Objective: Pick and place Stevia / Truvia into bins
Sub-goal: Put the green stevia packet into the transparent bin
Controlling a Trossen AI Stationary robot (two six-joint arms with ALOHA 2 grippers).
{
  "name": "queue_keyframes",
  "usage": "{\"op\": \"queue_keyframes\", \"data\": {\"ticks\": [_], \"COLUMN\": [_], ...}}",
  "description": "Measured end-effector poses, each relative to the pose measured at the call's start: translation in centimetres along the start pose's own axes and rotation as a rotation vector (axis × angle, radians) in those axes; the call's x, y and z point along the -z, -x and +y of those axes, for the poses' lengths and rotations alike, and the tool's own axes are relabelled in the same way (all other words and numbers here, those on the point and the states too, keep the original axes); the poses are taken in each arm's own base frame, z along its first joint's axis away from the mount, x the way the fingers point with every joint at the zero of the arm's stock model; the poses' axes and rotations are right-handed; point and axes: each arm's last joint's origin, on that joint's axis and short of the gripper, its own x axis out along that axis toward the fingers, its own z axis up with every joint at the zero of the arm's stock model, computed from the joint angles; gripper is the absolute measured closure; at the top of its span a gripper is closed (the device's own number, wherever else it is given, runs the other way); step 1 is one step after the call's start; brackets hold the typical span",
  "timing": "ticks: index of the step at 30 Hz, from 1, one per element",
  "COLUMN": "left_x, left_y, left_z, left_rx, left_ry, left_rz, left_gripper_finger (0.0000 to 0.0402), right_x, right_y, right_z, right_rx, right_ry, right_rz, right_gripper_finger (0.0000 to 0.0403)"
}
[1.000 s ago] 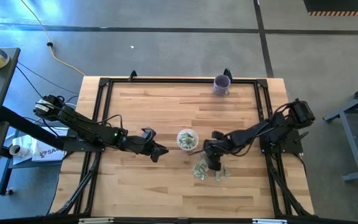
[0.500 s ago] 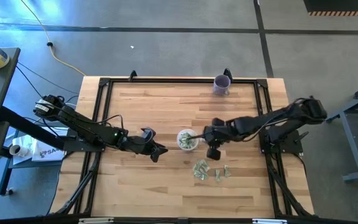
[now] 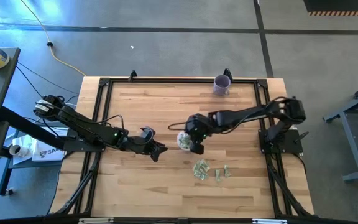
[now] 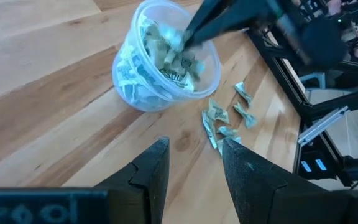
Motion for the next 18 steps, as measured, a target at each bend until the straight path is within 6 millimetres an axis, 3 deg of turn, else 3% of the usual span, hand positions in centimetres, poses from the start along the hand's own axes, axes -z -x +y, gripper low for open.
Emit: {"op": "queue_keyframes", "data": {"ticks": [8, 18], "left_x": [0.0, 0.0], "left_y": [0.0, 0.0], "left_z": [-0.1, 0.0], "left_rx": [0.007, 0.006], "left_ry": [0.025, 0.016], "left_rz": [0.005, 0.012], "left_gripper_finger": [0.0220, 0.0220], "right_x": [0.5, 0.0], "right_y": [-1.5, 1.8], "right_z": [-0.1, 1.2], "right_rx": [0.017, -0.014], "right_ry": [-0.024, 0.006], "right_rz": [0.072, -0.001], "right_gripper_finger": [0.0352, 0.0239]}}
